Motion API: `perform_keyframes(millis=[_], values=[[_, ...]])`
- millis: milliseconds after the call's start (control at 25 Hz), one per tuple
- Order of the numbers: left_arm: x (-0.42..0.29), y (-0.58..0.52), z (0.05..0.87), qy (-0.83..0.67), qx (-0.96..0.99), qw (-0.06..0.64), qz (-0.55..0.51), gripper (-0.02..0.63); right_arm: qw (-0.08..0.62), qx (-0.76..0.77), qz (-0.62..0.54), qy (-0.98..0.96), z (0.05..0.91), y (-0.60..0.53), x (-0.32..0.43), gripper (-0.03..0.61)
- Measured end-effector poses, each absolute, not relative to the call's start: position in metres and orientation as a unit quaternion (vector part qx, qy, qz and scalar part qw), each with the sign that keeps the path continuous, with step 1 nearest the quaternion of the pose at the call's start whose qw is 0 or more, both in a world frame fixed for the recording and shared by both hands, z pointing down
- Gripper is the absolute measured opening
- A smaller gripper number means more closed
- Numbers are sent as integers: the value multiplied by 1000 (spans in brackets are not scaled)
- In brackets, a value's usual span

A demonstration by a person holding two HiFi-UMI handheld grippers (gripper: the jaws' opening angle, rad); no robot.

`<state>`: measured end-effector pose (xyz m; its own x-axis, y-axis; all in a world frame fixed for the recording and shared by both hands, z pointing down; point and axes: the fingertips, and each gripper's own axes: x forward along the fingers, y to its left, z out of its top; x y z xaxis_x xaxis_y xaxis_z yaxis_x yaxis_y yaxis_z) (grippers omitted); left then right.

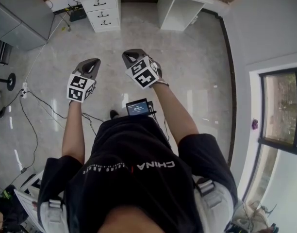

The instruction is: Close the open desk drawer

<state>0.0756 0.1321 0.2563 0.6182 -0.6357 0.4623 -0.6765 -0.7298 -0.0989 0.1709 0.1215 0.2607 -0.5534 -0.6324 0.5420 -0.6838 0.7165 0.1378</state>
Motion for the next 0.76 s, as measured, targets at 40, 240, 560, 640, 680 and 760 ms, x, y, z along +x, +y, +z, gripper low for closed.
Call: perform_keyframes(millis=[40,240,560,640,680,760], values=[[77,133,256,-363,899,40,241,12,289,373,43,-880,260,122,171,15],[79,132,256,-363,899,34,244,12,286,375,37,-881,258,120,170,15],[88,125,251,-360,900,25,243,12,287,374,34,-881,255,117,176,15],[91,123,250,-359,901,18,245,12,287,374,33,-881,256,116,177,15],[92,122,250,-358,901,16,246,12,287,374,34,-881,257,115,178,15],[94,121,251,-357,900,12,249,12,288,375,37,-880,259,114,179,15]])
